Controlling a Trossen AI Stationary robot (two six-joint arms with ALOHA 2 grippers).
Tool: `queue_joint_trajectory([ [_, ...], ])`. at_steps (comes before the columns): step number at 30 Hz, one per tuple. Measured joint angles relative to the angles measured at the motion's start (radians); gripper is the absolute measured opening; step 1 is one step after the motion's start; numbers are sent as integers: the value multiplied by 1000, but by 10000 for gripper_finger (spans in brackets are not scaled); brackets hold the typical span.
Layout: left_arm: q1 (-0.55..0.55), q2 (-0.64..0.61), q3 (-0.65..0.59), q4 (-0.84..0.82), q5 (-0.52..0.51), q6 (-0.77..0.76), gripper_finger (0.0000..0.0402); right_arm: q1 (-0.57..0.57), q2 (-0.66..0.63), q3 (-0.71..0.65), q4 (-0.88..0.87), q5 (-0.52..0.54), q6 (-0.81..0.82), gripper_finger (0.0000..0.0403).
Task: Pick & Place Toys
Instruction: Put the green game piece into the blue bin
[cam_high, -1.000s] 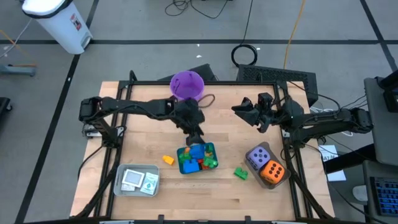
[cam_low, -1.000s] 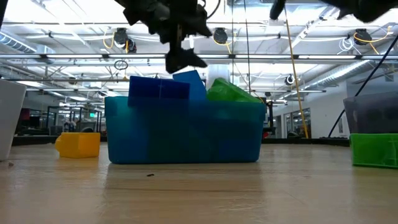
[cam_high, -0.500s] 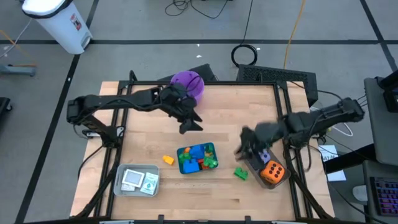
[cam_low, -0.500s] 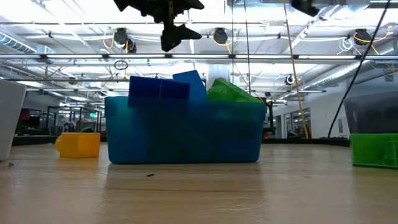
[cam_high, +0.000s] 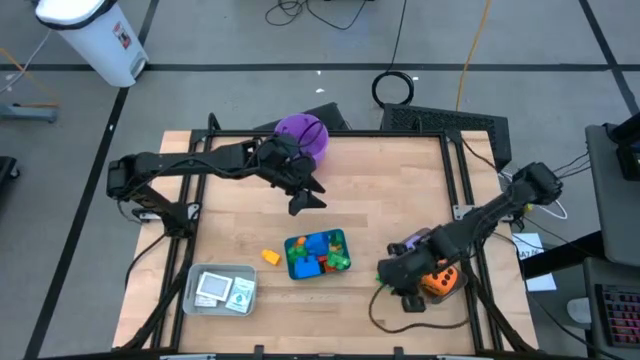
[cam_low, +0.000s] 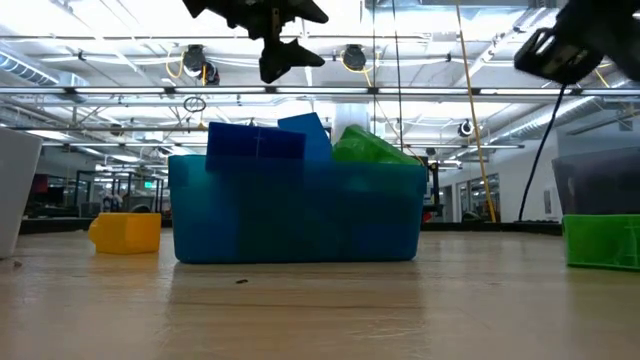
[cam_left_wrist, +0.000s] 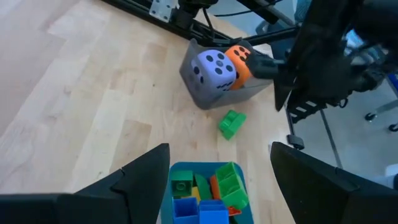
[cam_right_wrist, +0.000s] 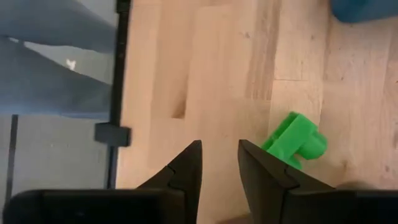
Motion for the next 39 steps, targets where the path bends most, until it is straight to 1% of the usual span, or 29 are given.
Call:
queue_joint_trajectory([
  [4, 0, 0, 0, 0, -1, -6, 280, -26, 61, 0, 9, 0, 43, 116],
  [9, -2, 0, 0, 0, -1, -7, 274, -81, 124, -2, 4, 1, 87, 167],
  [14, -2, 0, 0, -1, -2, -8, 278, -128, 172, -2, 22, 0, 35, 226],
  [17, -2, 0, 0, -3, -2, -8, 277, -141, 208, -2, 21, -7, 6, 254],
  [21, -2, 0, 0, -7, -2, -8, 274, -144, 272, -2, 18, -77, -51, 279],
  [24, -2, 0, 0, -9, -3, -10, 277, -144, 315, -2, 12, -101, -83, 288],
  [28, -2, 0, 0, -9, -25, -10, 279, -150, 347, -3, -5, -100, -111, 290],
  [32, -2, 0, 0, -8, -28, -9, 273, -152, 360, -3, -7, -84, -139, 285],
  [36, -2, 0, 0, -8, -28, -9, 263, -151, 361, -3, -30, -20, -176, 272],
  [39, -2, 0, 0, -8, -28, -7, 256, -153, 361, -3, -34, 8, -196, 247],
])
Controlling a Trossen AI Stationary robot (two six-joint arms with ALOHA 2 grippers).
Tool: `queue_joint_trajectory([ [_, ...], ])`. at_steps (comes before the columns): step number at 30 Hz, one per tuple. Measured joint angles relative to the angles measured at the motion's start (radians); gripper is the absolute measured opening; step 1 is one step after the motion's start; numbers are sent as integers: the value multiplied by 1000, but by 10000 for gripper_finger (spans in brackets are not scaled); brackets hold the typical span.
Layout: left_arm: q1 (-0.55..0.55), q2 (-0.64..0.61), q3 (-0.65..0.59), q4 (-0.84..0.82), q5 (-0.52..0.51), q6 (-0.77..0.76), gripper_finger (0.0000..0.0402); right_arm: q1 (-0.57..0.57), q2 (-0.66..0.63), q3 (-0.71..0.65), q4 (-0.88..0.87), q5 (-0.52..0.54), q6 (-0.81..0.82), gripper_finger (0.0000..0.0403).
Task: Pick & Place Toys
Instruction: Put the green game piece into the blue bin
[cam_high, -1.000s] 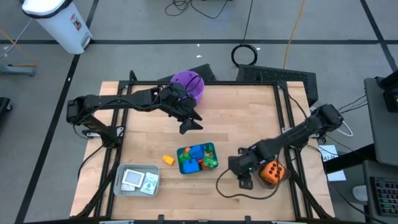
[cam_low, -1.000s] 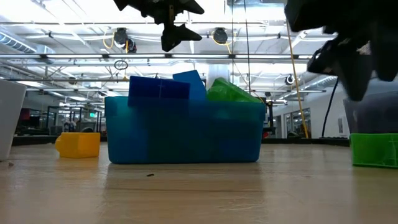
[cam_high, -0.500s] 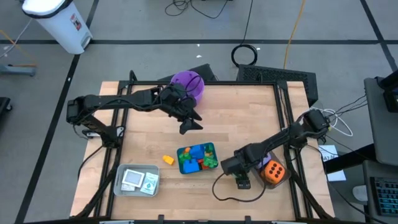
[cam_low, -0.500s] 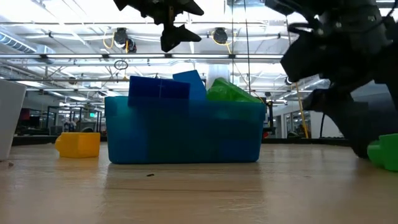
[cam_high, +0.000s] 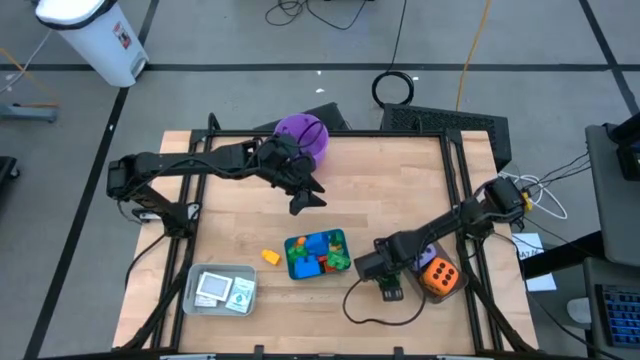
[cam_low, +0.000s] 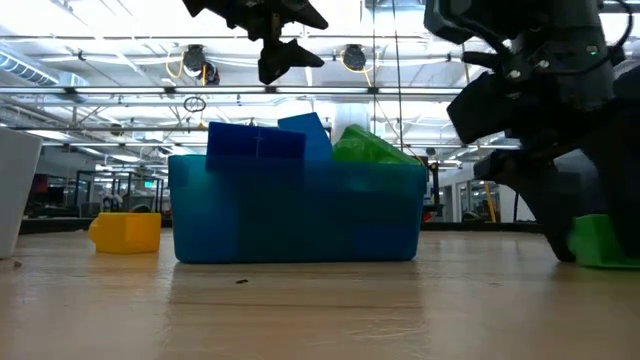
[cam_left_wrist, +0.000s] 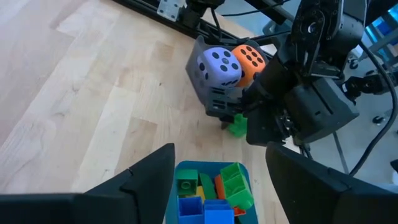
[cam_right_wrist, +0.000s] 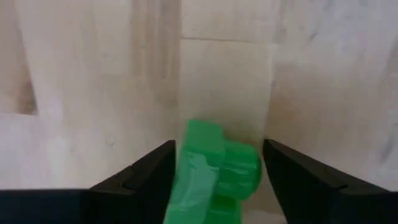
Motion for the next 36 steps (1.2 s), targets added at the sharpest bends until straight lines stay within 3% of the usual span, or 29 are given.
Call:
queue_joint_trajectory([
  [6, 0, 0, 0, 0, 0, -1, 252, -20, 1, 0, 1, -3, -4, 162],
  [13, 0, 0, 0, 2, 0, -11, 262, -54, -44, -1, 5, -37, -2, 161],
  [18, 0, 0, 0, 6, 17, -14, 254, -101, -172, -1, 29, -52, 30, 161],
  [22, 15, -8, -1, 12, 90, -15, 244, -155, -302, -1, 128, -48, 64, 161],
  [26, 36, -27, -1, 16, 141, -44, 239, -214, -391, 0, 267, 26, 96, 161],
  [31, 41, -61, -1, 53, 149, -56, 243, -308, -386, 1, 397, 57, 122, 161],
  [36, 41, -118, -1, 102, 159, -59, 243, -350, -289, 0, 494, 45, 151, 161],
])
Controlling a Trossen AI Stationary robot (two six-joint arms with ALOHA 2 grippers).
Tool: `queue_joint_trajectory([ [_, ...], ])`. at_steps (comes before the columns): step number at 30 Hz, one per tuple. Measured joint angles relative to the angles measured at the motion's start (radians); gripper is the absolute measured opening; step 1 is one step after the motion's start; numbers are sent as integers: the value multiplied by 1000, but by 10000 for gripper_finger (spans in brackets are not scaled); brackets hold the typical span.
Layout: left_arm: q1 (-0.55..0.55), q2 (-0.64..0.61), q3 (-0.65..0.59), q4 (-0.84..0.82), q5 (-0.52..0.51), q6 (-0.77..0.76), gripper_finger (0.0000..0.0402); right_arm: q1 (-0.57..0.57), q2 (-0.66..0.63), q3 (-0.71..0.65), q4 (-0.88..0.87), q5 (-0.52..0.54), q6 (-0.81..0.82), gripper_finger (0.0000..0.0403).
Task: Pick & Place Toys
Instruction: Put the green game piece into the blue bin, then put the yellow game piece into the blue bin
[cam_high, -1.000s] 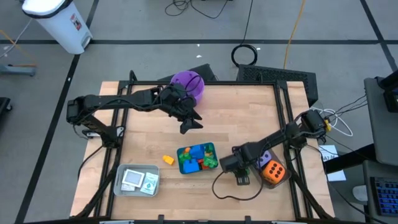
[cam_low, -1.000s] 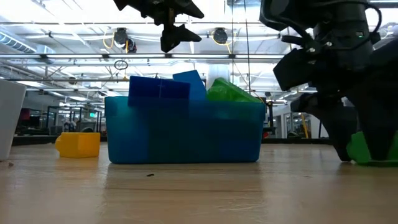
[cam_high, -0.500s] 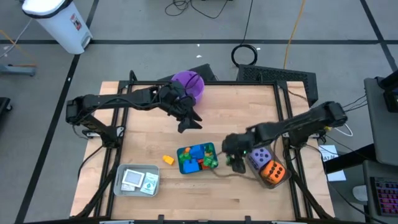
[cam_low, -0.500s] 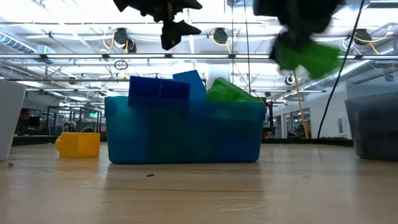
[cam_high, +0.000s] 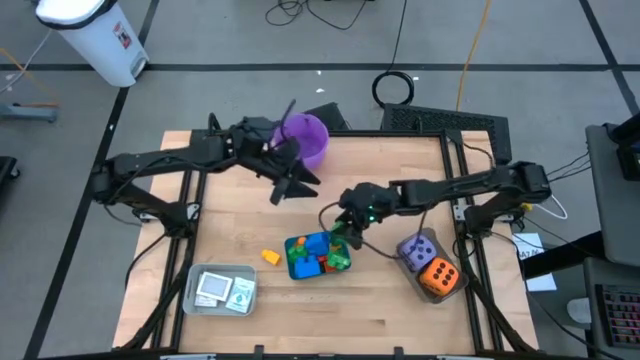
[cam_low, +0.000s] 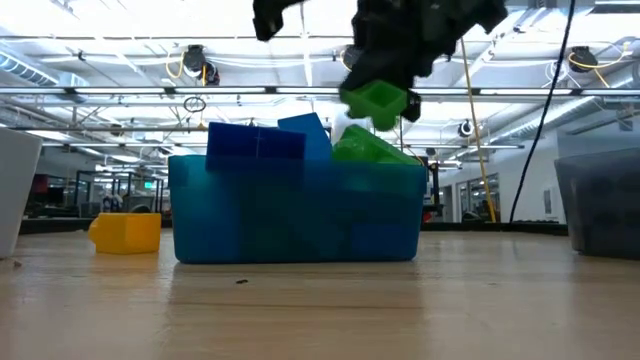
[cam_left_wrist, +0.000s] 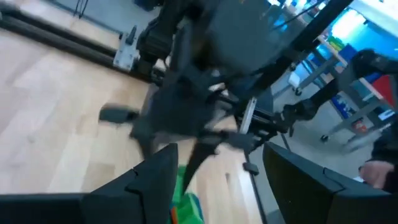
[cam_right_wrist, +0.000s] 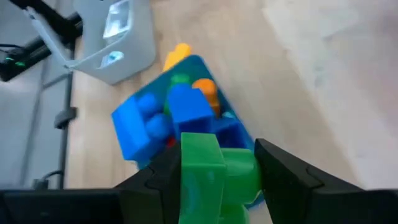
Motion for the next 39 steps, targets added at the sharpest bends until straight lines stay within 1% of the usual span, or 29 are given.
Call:
queue_joint_trajectory([
  [3, 0, -40, 0, 9, -6, 0, 243, 0, 50, 1, 38, -29, 26, 161],
  [6, -2, -73, 1, 8, -20, 0, 243, 5, 82, -1, 40, -47, 34, 161],
  [10, -8, -108, 2, -5, -39, 1, 243, 12, 117, -1, 60, -46, 36, 161],
  [17, -17, -118, 0, -19, -51, 0, 243, 12, 174, 0, 68, -51, 57, 167],
  [20, -26, -118, 0, -19, -53, 0, 243, 8, 181, 0, 66, -51, 59, 183],
  [24, -49, -118, 0, -22, -103, 20, 243, -1, 181, 0, 62, -49, 59, 213],
  [29, -81, -118, 0, -35, -139, 37, 243, -22, 181, 0, 60, -56, 59, 246],
  [31, -95, -118, 0, -68, -143, 48, 243, -36, 180, 0, 60, -100, 60, 259],
  [34, -127, -118, 0, -165, -176, 67, 243, -64, 168, -1, 62, -200, 66, 274],
  [39, -205, -118, 0, -383, -275, 110, 243, -118, 133, 0, 59, -350, 109, 285],
])
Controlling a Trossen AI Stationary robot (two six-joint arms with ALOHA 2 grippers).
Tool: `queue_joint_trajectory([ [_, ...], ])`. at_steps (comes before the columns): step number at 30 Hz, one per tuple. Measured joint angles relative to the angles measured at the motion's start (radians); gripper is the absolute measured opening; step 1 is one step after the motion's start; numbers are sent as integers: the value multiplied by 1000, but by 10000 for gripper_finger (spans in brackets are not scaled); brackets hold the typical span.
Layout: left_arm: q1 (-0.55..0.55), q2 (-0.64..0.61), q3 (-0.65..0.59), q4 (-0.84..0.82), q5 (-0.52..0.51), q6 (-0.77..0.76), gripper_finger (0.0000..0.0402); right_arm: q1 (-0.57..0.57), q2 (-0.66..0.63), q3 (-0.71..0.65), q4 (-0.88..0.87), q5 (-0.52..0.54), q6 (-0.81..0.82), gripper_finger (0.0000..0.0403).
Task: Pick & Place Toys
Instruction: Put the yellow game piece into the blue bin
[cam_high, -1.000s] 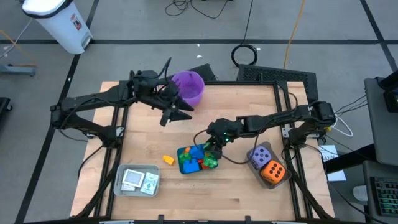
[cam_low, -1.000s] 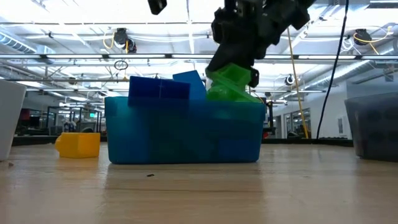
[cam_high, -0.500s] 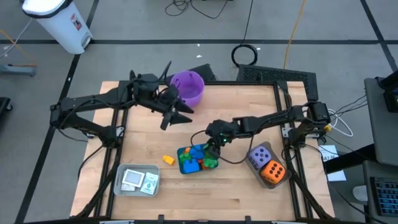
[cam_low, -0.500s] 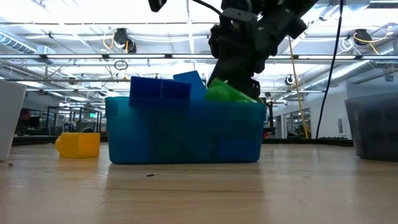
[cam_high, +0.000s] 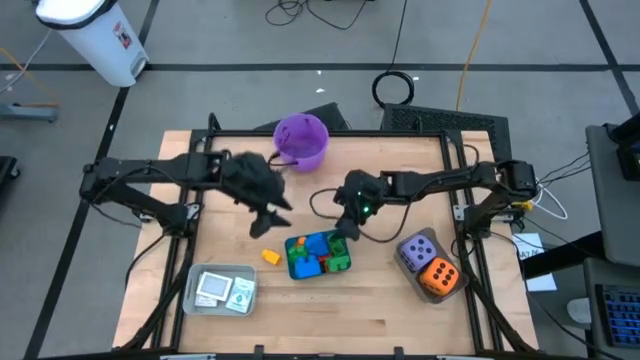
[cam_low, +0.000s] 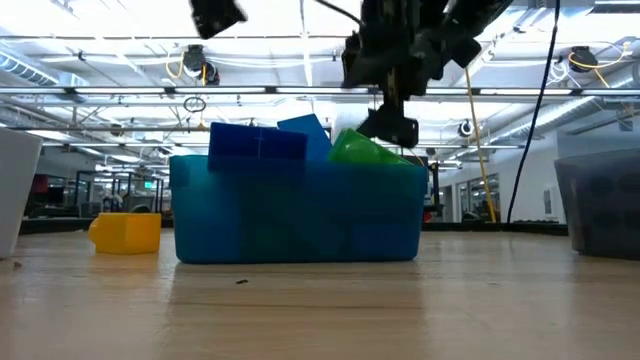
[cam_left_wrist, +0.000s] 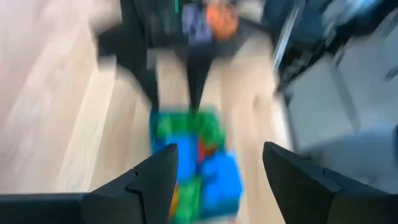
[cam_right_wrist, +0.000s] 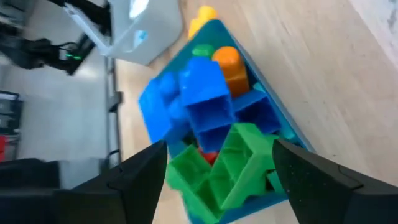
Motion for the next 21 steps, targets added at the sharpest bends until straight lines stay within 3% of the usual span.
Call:
queue_joint_trajectory([
  [7, -151, 31, -13, -260, -200, 78, 243, -36, -75, 0, -22, -66, -35, 278],
  [13, -251, 54, -95, -223, -300, 130, 243, -65, -141, 1, -53, -61, -64, 272],
  [21, -288, 85, -303, -87, -276, 135, 243, -75, -165, 1, -77, -10, -78, 272],
])
